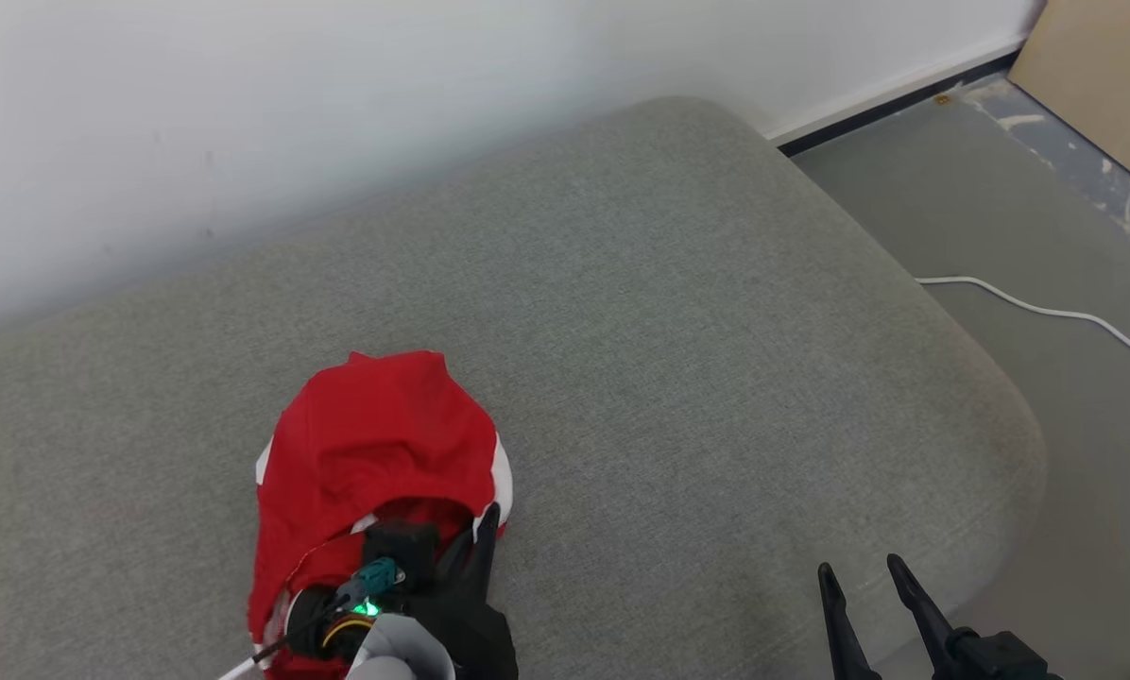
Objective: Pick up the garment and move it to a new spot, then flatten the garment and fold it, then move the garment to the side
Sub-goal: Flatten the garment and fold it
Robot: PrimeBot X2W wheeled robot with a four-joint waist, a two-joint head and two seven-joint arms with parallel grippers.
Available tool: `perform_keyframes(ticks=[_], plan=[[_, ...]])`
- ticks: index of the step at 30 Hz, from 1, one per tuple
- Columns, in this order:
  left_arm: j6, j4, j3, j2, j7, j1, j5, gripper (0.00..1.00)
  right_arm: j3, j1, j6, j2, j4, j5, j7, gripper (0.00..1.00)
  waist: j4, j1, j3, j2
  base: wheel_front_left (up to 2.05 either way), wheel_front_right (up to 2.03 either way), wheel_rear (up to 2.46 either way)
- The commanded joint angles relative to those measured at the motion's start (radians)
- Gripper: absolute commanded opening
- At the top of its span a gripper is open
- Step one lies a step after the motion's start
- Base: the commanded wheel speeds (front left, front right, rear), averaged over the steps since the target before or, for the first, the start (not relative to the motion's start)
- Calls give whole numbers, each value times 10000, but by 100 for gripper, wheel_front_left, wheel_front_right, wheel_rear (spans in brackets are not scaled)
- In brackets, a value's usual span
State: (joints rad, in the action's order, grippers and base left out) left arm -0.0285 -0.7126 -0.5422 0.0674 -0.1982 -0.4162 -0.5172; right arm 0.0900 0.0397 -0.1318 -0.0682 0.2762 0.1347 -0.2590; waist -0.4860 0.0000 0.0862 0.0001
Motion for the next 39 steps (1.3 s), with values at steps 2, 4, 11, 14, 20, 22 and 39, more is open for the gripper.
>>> perform_keyframes(ticks=[2,4,11,14,20,22,39], plan=[[-112,158,-53,-62,-56,-193,-101,0,8,-64,20,13,24,-1,-57,100,168,0,-116,-1,0,0,0],[-257,440,-98,-87,-56,-359,-232,0,14,-57,20,7,33,2,-57,100,278,0,-178,-1,0,0,0],[-585,1945,-104,-123,467,-1619,-684,0,5,38,20,-27,44,10,-65,100,582,0,-370,-1,0,0,0],[-687,2865,70,-135,639,-2183,-1034,0,-3,88,20,-18,49,1,-65,100,663,0,-437,-1,0,0,0],[-835,4395,221,-157,920,-3002,-1901,0,-39,148,20,-34,30,27,-69,100,881,0,-517,-1,0,0,0],[-812,4742,261,-165,823,-3266,-1993,0,-32,149,20,-65,25,26,-66,100,963,0,-550,-1,0,0,0],[-137,3663,-82,630,629,-323,-3674,0,170,191,20,-261,-151,139,98,100,1998,0,-432,-1,0,0,0]])
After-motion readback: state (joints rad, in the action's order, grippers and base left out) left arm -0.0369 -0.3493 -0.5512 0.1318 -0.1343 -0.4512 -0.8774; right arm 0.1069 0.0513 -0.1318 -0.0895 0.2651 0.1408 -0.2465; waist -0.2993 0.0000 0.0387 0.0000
